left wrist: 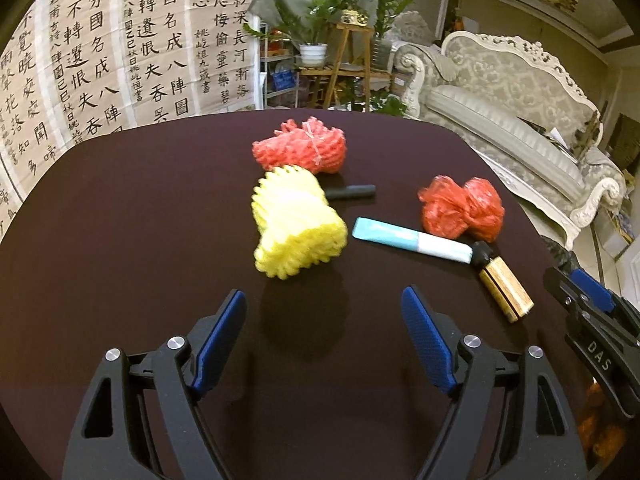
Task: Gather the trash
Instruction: 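Move both tools back toward the gold bottle and yellow foam net, then grasp the gold bottle with the right tool while the left tool grasps the yellow foam net, then drop the yellow foam net into the bin while the right tool drops the gold bottle there, then move both tools back over the blue-and-white tube on the table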
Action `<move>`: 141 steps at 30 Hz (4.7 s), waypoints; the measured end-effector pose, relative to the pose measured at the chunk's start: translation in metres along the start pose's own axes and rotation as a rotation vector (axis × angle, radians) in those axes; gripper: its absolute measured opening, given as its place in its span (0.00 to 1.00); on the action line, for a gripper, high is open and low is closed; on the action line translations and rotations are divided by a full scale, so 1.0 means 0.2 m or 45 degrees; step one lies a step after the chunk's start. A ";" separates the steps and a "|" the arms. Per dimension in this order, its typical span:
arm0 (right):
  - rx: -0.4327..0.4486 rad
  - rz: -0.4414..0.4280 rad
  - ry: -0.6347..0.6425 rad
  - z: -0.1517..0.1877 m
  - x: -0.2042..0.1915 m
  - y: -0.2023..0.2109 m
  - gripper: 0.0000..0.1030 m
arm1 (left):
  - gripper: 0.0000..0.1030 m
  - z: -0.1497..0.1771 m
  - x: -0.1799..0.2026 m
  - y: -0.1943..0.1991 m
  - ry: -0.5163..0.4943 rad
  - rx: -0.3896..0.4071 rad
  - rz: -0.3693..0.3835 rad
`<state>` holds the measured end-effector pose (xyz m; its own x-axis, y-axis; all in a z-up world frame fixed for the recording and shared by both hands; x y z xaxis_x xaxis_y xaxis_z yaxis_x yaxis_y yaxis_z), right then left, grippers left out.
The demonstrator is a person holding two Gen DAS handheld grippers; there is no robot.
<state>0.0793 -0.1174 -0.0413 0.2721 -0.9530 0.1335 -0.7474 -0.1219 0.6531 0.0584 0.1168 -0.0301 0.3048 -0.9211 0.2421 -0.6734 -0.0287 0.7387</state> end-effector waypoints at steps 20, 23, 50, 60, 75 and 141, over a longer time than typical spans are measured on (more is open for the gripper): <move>-0.034 -0.073 0.109 -0.09 -0.17 -0.10 0.50 | 0.67 -0.18 -0.04 -0.18 0.044 -0.033 -0.023; -0.046 -0.085 0.127 -0.09 -0.19 -0.11 0.50 | 0.52 -0.17 -0.05 -0.21 0.036 -0.068 -0.019; -0.053 -0.025 0.103 0.01 -0.07 0.03 0.22 | 0.43 -0.02 0.12 0.02 -0.104 0.013 0.150; -0.001 0.184 -0.047 0.12 0.31 0.17 0.22 | 0.43 0.08 0.50 0.07 -0.246 0.035 0.318; -0.002 0.344 -0.165 0.24 0.70 0.16 0.23 | 0.43 0.22 1.01 -0.05 -0.449 0.032 0.407; -0.081 0.044 0.029 0.03 0.17 -0.07 0.49 | 0.73 0.03 0.30 -0.19 -0.092 -0.114 -0.019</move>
<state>0.0946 -0.1495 -0.0509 0.2612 -0.9497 0.1728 -0.7167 -0.0709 0.6938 0.0976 0.0609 -0.0475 0.2625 -0.9466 0.1871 -0.6055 -0.0106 0.7958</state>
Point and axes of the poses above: each gripper's, at about its wrist camera, not at the fingertips, and y roughly against the way its jaws point, x to its right, z to its underside, the point moved 1 cm from there along -y, roughly the way its jaws point, and after that the axes turned 14 degrees about y, right-handed, at the moved point
